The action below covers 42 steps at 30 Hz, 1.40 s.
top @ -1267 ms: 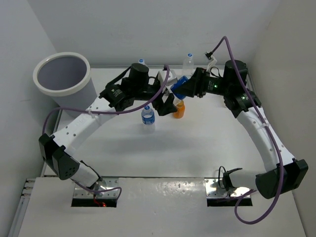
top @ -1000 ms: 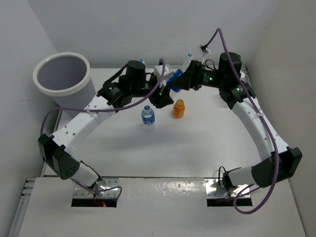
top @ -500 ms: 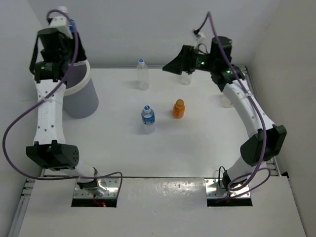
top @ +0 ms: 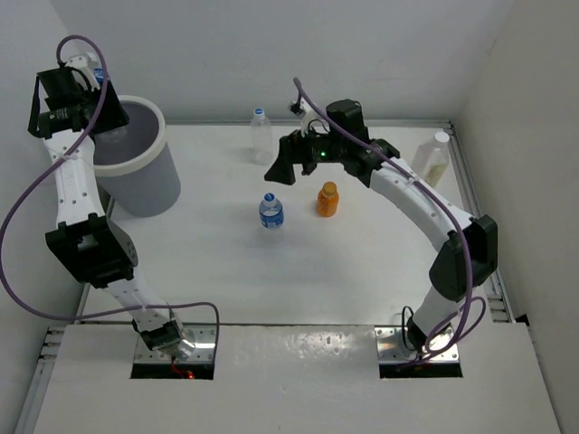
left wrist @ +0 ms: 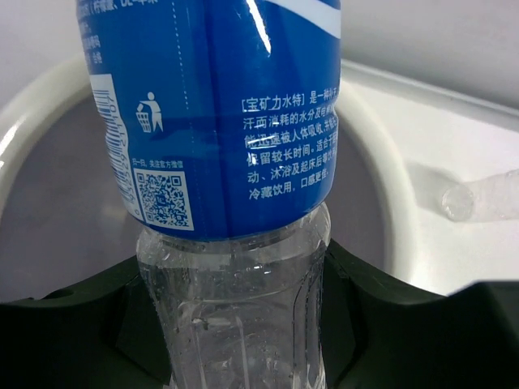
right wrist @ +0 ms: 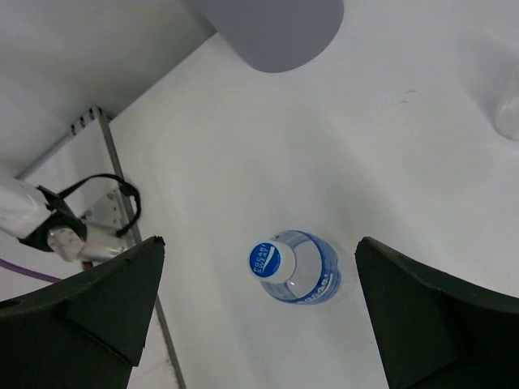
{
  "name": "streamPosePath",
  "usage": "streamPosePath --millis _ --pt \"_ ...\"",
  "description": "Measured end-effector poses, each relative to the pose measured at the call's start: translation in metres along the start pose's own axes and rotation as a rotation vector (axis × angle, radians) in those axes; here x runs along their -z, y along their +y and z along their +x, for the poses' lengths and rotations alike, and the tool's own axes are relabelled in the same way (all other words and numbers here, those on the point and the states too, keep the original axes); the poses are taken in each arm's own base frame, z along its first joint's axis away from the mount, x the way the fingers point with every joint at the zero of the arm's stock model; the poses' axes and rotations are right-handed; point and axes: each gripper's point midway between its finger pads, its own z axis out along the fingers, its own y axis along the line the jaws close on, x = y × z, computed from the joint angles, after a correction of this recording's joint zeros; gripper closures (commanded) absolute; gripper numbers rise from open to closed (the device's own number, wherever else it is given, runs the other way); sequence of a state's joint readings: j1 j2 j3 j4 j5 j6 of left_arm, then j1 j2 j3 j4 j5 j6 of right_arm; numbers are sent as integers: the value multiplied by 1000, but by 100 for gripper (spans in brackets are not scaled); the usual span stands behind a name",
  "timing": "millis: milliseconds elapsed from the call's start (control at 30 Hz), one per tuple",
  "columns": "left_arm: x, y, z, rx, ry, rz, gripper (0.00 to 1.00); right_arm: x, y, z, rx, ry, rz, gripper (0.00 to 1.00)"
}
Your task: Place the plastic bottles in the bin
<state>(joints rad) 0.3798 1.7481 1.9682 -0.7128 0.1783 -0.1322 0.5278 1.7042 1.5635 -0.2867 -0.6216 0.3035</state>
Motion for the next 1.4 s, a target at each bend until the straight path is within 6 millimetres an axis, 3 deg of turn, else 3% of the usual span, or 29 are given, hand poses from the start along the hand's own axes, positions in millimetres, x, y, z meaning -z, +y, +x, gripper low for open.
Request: streamPosePath --millis 67,133,167,233,267,333,600,667,833,1033,1167,1300,1400 --pt "-6 6 9 11 28 4 61 -5 2 5 45 15 9 0" --pt "-11 10 14 14 44 9 46 -9 7 10 86 31 12 0" --pt "-13 11 16 13 49 13 31 -12 9 13 105 39 13 0" --pt "-15 12 18 10 55 21 23 -16 10 21 134 57 18 0" --pt "-15 10 18 9 57 32 8 -18 11 26 150 69 21 0" --pt "-15 7 18 4 56 50 0 -21 10 34 176 87 31 0" --pt "-9 -13 13 3 40 161 0 -33 2 76 274 183 75 0" --pt "-2 -21 7 -6 21 192 0 -36 -1 86 288 206 84 5" --pt "27 -42 -16 -54 -65 246 0 -43 -9 98 307 234 101 34" --pt "51 -58 -33 -100 -143 282 0 -45 -13 98 322 224 113 55" --pt "48 -58 -27 -107 -135 285 0 -47 -13 96 334 216 115 69" --pt "41 -61 -12 -117 -102 305 0 -47 -14 94 341 210 118 98" --pt "39 -67 -6 -144 -92 337 0 -47 -14 94 341 210 119 100"
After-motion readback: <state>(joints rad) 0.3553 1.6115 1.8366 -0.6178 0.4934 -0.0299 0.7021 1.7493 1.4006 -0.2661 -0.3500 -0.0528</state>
